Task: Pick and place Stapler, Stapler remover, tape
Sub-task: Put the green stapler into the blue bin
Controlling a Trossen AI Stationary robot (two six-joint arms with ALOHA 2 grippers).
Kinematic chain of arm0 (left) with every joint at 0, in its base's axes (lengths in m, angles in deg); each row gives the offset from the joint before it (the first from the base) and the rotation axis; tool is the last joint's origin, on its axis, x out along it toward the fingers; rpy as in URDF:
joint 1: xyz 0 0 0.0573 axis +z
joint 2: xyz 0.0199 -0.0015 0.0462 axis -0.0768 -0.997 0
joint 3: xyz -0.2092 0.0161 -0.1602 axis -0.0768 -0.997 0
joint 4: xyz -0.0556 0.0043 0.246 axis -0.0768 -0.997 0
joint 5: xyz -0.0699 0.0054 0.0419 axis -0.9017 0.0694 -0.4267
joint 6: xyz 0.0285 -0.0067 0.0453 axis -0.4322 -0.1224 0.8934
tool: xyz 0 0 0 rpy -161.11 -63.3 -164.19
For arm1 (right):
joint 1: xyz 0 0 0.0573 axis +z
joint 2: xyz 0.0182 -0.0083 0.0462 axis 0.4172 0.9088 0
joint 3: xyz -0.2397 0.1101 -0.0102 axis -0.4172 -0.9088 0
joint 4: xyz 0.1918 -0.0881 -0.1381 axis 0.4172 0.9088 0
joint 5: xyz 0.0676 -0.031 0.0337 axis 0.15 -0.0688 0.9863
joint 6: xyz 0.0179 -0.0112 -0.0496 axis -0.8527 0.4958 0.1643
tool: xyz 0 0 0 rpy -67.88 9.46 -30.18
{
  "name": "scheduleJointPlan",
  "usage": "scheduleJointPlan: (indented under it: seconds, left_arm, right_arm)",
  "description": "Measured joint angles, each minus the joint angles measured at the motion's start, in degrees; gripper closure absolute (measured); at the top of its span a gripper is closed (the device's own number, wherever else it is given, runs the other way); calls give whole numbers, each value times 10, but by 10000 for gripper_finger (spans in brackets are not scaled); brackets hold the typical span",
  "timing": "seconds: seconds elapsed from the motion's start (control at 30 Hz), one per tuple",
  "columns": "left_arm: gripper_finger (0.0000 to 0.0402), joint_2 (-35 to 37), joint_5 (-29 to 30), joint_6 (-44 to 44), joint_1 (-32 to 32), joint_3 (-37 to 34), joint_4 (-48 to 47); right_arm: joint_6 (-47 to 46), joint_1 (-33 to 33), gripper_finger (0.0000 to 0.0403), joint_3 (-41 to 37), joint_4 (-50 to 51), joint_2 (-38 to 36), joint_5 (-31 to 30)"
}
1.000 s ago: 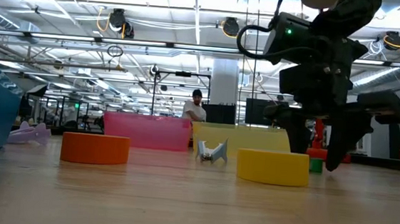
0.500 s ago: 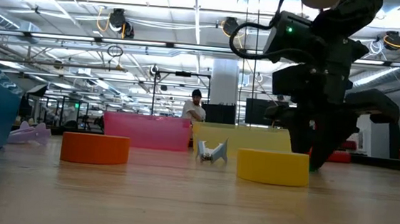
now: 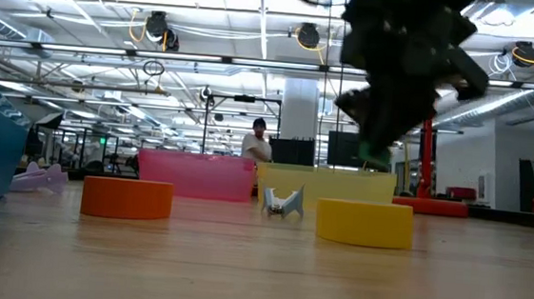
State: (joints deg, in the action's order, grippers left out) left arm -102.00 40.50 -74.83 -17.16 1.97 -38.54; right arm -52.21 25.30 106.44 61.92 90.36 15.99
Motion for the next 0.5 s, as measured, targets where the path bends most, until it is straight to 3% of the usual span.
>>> scheduleJointPlan:
  seconds: [0.23,0.4,0.5]
  left_arm:
    - [183,-34,-6,15,-2,0,-2]
    - [183,-64,-21,14,-4,0,-4]
    - [183,-75,-22,14,-7,0,-1]
  right_arm:
    - [-44,-4,346,95,-78,0,49]
    - [-203,-17,347,119,-226,-1,133]
    - [-285,-21,343,119,-308,-1,153]
